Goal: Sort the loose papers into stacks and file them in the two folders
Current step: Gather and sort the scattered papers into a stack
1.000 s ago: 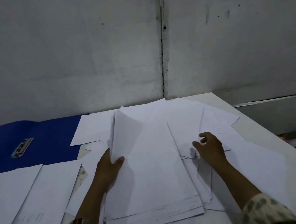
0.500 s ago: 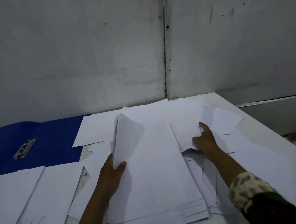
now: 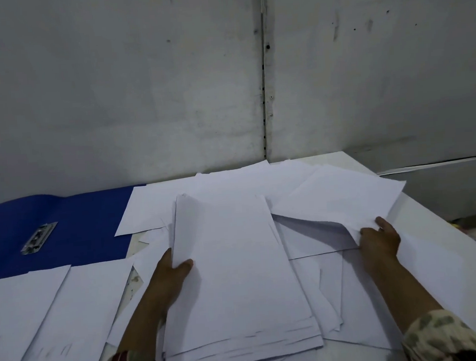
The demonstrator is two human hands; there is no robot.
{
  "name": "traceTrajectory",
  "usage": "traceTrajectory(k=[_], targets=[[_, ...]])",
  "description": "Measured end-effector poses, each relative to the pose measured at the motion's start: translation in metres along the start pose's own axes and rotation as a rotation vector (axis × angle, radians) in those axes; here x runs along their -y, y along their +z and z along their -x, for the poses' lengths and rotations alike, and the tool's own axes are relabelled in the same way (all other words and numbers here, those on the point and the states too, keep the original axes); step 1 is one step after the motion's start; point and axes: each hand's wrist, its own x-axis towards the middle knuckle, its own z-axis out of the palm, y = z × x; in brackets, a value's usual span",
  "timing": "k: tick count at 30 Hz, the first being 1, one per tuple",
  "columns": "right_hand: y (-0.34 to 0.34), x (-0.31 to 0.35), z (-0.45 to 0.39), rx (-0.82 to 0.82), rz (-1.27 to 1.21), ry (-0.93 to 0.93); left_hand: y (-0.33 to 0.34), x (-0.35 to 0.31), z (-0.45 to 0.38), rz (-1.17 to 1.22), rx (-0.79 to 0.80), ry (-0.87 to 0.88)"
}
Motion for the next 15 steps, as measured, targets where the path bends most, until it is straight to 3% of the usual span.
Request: traceTrajectory(k=[6,15], targets=[[-0.006,0.006,0.013,0.002,-0.024,-0.005,-0.001,0.002,0.0,0.06,-0.072,-0.052],[0.006,-0.003,0.044,0.495,0.35,-0.08,0.004,0.001,0.0,0.054,-0.079,-0.012]])
